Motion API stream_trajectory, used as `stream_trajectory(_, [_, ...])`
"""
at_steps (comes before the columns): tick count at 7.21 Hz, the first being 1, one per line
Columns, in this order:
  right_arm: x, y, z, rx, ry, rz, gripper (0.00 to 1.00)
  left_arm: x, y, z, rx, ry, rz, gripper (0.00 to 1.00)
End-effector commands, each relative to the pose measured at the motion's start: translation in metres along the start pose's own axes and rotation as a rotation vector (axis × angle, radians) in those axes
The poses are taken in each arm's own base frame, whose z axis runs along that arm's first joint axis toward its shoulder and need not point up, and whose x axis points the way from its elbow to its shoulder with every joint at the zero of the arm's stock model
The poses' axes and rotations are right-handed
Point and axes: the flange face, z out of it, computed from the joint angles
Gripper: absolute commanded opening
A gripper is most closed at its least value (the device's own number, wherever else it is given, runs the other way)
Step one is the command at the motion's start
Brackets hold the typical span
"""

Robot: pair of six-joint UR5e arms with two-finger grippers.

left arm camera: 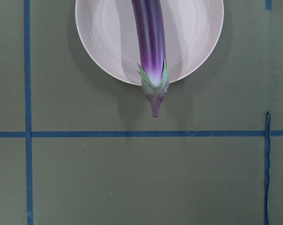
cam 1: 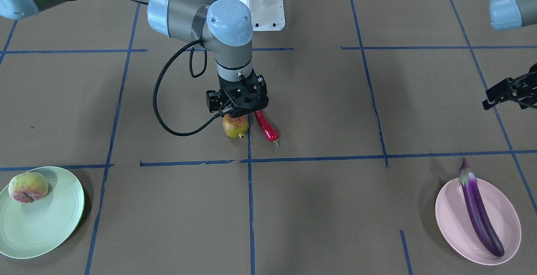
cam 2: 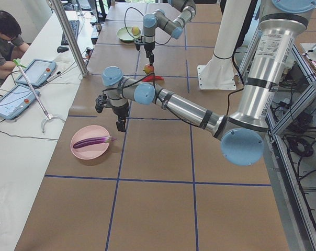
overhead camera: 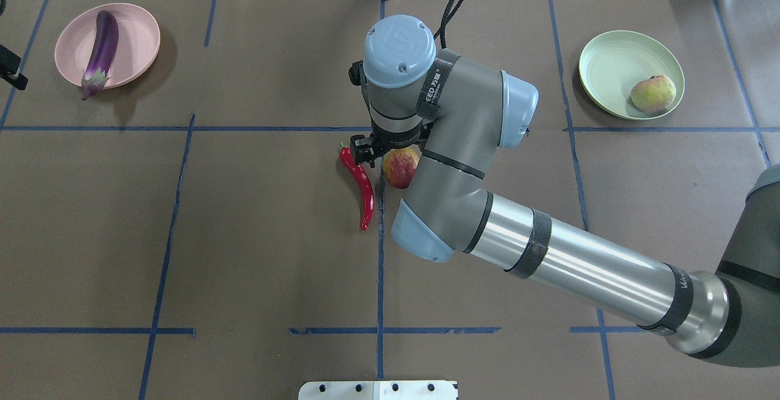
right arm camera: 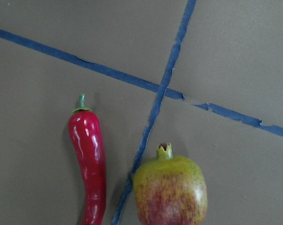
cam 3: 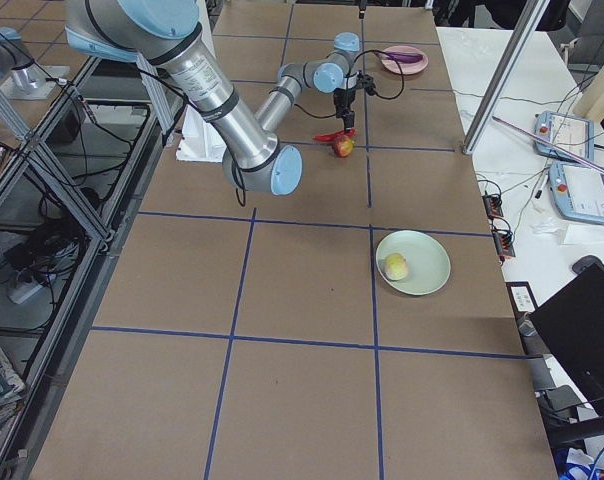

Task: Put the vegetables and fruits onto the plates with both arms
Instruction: 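Close the right gripper on the pomegranate and lift it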

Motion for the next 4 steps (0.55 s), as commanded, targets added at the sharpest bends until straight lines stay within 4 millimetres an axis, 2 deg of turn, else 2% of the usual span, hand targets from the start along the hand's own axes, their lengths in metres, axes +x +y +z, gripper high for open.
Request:
stream_trajectory(1, [0.001,-0.002,0.024,0.002,0.030,-0.008,1.00,0.002,0.000,-0.001,0.002,0.001,0.003,1.00])
stream_trajectory(4, [0.002,-0.002,0.060,-0.012,0.035,-0.016,1.00,0.002,0.000,0.000,0.000,0.001,0.003,1.00])
